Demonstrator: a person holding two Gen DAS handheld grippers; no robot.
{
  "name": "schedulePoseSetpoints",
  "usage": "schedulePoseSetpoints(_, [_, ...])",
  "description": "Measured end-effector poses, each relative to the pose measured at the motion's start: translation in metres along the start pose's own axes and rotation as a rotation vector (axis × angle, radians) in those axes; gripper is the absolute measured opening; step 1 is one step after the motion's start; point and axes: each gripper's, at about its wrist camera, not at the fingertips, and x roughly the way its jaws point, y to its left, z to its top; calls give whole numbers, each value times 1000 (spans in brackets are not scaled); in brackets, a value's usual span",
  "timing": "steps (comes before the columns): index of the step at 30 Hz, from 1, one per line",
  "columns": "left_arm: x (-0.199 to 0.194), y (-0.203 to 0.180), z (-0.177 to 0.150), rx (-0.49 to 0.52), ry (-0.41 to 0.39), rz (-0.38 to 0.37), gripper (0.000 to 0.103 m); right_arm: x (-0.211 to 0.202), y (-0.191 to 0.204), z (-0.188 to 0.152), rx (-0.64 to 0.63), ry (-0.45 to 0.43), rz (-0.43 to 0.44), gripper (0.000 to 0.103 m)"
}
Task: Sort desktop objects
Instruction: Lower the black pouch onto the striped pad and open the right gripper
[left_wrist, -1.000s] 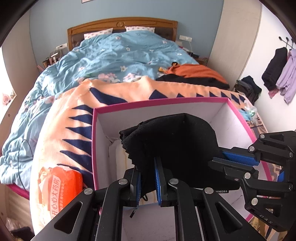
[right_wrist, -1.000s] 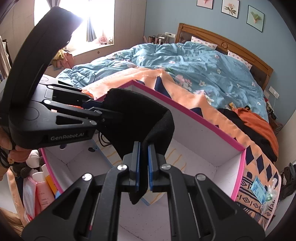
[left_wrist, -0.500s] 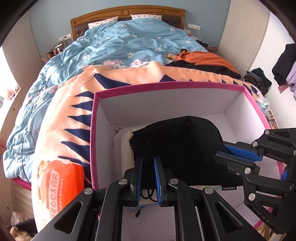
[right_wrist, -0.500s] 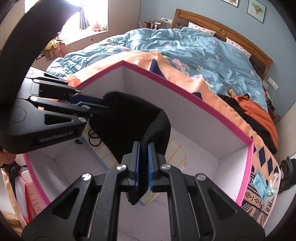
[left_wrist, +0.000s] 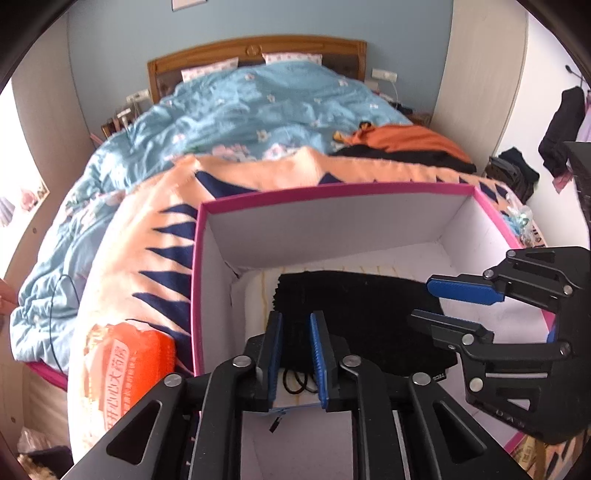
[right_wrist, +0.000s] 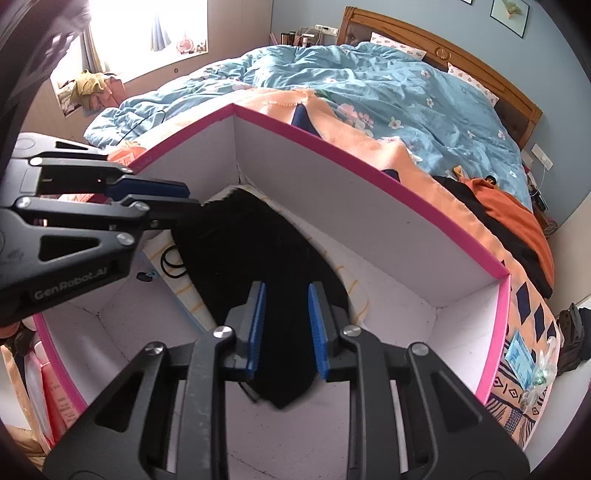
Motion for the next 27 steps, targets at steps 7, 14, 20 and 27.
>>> schedulePoseSetpoints(7, [-27, -6, -11, 2, -109, 13, 26, -10, -4, -5, 36, -31, 10, 29])
schedulePoseSetpoints(14, [-50, -10, -22, 7, -174, 7, 38, -22, -7, -10, 63, -73, 36, 30])
schedulePoseSetpoints(20, [-67, -16, -35, 7, -226, 11, 52, -43, -7, -19, 101, -138, 76, 30])
schedulePoseSetpoints(27, [-82, -26, -56, 6, -278, 65, 66, -73, 3, -36, 105, -229, 119, 44])
